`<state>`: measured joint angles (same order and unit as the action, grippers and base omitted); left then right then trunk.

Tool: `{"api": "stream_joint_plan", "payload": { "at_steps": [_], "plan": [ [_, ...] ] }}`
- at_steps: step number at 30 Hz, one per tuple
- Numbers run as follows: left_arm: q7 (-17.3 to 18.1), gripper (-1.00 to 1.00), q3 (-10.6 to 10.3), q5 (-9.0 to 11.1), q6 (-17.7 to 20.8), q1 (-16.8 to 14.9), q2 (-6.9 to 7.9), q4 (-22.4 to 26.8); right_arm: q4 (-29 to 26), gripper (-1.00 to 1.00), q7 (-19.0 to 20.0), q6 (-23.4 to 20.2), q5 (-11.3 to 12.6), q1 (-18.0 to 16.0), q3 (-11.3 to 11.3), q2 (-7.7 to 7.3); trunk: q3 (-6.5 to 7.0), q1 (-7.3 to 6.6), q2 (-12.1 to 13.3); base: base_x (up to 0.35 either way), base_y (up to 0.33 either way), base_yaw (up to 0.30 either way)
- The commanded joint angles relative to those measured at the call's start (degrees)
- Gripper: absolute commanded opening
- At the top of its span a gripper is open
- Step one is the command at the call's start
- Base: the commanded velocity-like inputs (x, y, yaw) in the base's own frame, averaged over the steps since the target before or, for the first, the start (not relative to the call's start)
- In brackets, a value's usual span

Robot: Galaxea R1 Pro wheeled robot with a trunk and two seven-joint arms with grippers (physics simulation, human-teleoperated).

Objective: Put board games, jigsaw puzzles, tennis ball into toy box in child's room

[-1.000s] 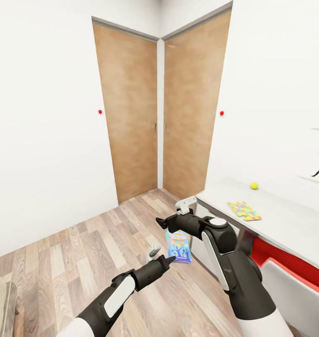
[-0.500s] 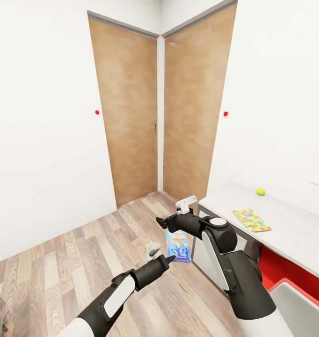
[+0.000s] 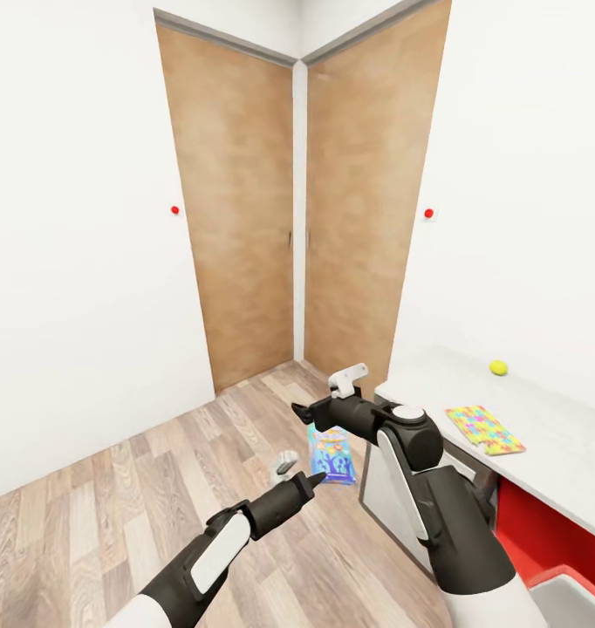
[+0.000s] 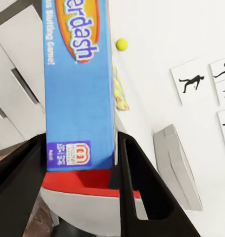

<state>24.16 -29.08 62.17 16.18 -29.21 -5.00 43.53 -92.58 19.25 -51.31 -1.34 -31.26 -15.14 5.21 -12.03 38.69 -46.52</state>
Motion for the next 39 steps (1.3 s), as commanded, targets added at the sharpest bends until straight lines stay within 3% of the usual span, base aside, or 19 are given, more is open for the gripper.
{"api": "stream_joint_plan", "payload": {
  "at_steps": [1, 7, 9, 11, 12, 13, 14, 16, 17, 19, 23, 26, 27, 30, 31, 35, 38, 39],
  "plan": [
    [0.1, -1.0, 0.0, 0.7, 0.4, 0.0, 0.13, 0.1, -0.1, 1.0, 0.3, -0.1, -0.2, -0.1, 0.1, 0.0, -0.08, 0.05, -0.1, 0.34, 0.0, 0.0],
    [0.1, -1.0, 0.0, 0.7, 0.4, 0.2, 0.3, 0.3, -0.1, 1.0, 0.4, 4.0, -0.1, 0.5, 0.2, -0.1, -0.08, 0.05, -0.1, 0.343, 0.0, 0.0],
    [0.1, -1.0, 0.0, 0.7, 0.3, 0.2, 0.32, 0.4, -0.1, 1.0, 1.8, 5.0, -0.1, 0.7, 0.3, -0.8, -0.08, 0.05, -0.1, 0.344, 0.0, 0.0],
    [0.4, -1.0, 0.0, 0.7, 0.3, 0.2, 0.33, 0.5, -0.1, 1.0, 7.6, 5.5, -0.1, 0.6, 0.5, -3.23, -0.08, 0.05, -0.1, 0.344, 0.0, 0.0],
    [0.7, -1.0, 0.0, 0.7, 0.3, 0.2, 0.38, 1.4, -0.1, 1.0, 13.3, 5.6, -0.1, 0.2, 1.0, -5.21, -0.08, 0.05, -0.1, 0.344, 0.0, 0.0],
    [0.9, -1.0, 0.0, 0.6, 0.4, 0.4, 0.66, 3.1, -0.1, 1.0, 18.6, 5.8, -0.1, -0.4, 2.2, -7.01, -0.08, 0.05, -0.1, 0.344, 0.0, 0.0],
    [0.8, -1.0, 0.0, 0.4, 0.4, 1.3, 1.55, 6.0, -0.1, 1.0, 23.5, 5.9, -0.1, -1.1, 5.4, -8.79, -0.08, 0.05, -0.1, 0.344, 0.0, 0.0],
    [0.6, -1.0, 0.0, 0.2, 0.5, 2.5, 2.34, 8.7, -0.1, 1.0, 27.6, 6.0, -0.1, -1.5, 8.5, -10.05, -0.08, 0.05, -0.1, 0.303, 0.0, 0.0],
    [0.6, -1.0, 0.0, 0.2, 0.6, 3.4, 2.86, 10.4, -0.1, 1.0, 35.6, 2.7, -0.1, -3.2, 13.5, -10.95, -0.08, 0.05, -0.1, 0.015, 0.0, 0.0],
    [0.8, -1.0, 0.0, 0.3, 0.6, 3.4, 2.86, 10.5, -0.1, 1.0, 39.8, 1.6, -0.1, -3.6, 16.2, -10.99, -0.08, 0.05, -0.1, 0.007, 0.0, 0.0],
    [1.0, -1.0, -0.1, 0.3, 0.6, 3.4, 2.87, 10.8, -0.1, 1.0, 42.0, 1.0, -0.1, -4.1, 17.5, -11.44, -0.08, 0.05, -0.1, 0.002, 0.0, 0.0],
    [1.1, -1.0, -0.3, 0.2, 0.7, 3.5, 2.9, 12.3, -0.1, 1.0, 42.3, 0.8, -0.1, -4.4, 18.3, -14.31, -0.08, 0.05, -0.1, 0.0, 0.0, 0.0],
    [1.0, -1.0, -0.3, 0.1, 0.9, 3.5, 2.93, 13.9, -0.1, 1.0, 42.6, 0.4, -0.1, -4.5, 19.9, -16.3, -0.08, 0.05, -0.1, 0.0, 0.0, 0.0],
    [0.6, -1.0, -0.5, 0.0, 1.5, 3.3, 2.89, 16.3, -0.1, 1.0, 44.1, -0.6, 0.1, -4.7, 23.2, -18.72, -0.08, 0.05, -0.1, 0.0, 0.0, 0.0],
    [0.0, -1.0, -0.6, -0.1, 2.1, 3.1, 2.71, 17.2, -0.1, 1.0, 45.8, -1.4, 0.2, -4.8, 25.8, -19.81, -0.08, 0.05, -0.1, 0.0, 0.0, 0.0],
    [-3.3, -1.0, -0.7, -0.3, 3.6, 2.0, 2.09, 18.4, -0.1, 1.0, 50.6, -2.6, 0.2, -4.9, 31.3, -21.93, -0.08, 0.05, -0.1, 0.0, 0.0, -0.003],
    [-6.0, -1.0, -0.8, -0.2, 4.3, 0.3, 1.3, 18.6, -0.1, 1.0, 52.1, -2.9, 0.2, -4.9, 33.1, -22.73, -0.08, 0.05, -0.1, 0.0, 0.0, -0.077],
    [-8.0, -1.0, -0.8, -0.3, 5.1, -1.4, 0.41, 18.4, -0.1, 1.0, 52.6, -3.1, 0.2, -4.9, 34.0, -23.28, -0.08, 0.05, -0.1, 0.0, 0.0, -0.182]
  ]
}}
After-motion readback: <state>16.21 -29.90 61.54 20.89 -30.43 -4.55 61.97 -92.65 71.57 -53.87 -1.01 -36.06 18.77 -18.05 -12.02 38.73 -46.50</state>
